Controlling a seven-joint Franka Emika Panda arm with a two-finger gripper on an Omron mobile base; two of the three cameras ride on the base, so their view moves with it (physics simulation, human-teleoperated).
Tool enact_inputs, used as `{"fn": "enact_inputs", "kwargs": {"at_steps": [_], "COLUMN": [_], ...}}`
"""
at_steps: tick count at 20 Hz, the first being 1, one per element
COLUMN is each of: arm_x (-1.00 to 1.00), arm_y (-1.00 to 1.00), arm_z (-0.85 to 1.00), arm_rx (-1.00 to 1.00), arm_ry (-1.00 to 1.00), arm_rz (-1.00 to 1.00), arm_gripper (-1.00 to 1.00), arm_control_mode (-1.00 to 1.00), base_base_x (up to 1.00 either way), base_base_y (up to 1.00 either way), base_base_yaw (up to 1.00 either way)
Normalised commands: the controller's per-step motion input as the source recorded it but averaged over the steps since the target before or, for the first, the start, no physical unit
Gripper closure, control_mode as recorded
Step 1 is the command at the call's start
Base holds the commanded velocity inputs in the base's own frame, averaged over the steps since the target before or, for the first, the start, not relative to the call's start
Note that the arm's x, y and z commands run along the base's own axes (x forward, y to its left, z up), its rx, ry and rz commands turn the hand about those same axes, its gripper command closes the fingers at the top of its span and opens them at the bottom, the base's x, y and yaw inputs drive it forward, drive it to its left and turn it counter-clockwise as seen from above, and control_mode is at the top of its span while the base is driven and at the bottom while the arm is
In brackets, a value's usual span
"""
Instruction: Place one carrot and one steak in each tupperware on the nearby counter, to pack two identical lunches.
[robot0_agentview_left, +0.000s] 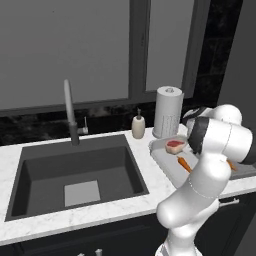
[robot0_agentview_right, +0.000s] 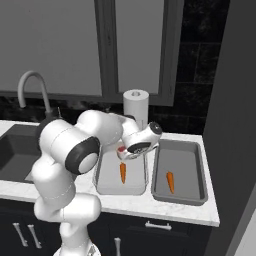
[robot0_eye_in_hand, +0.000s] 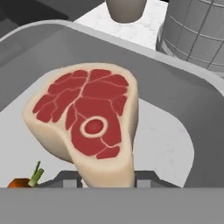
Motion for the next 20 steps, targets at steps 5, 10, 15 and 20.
{"fn": "enact_inputs", "kwargs": {"at_steps": [5, 10, 15, 20], "arm_x": [-0.34, -0.42, -0.42, -0.34], "arm_y": [0.2, 0.25, 0.48, 0.28], "arm_z": [-0.36, 0.01, 0.37, 0.92], "arm_rx": [0.0, 0.0, 0.0, -0.01], "arm_ry": [0.0, 0.0, -0.04, -0.17], "arm_rz": [0.05, 0.02, 0.0, 0.0], "arm_gripper": [-1.0, -1.0, -1.0, -1.0], "arm_control_mode": [-1.0, -1.0, -1.0, -1.0], "base_base_x": [0.0, 0.0, 0.0, 0.0], "base_base_y": [0.0, 0.0, 0.0, 0.0], "base_base_yaw": [0.0, 0.0, 0.0, 0.0]}}
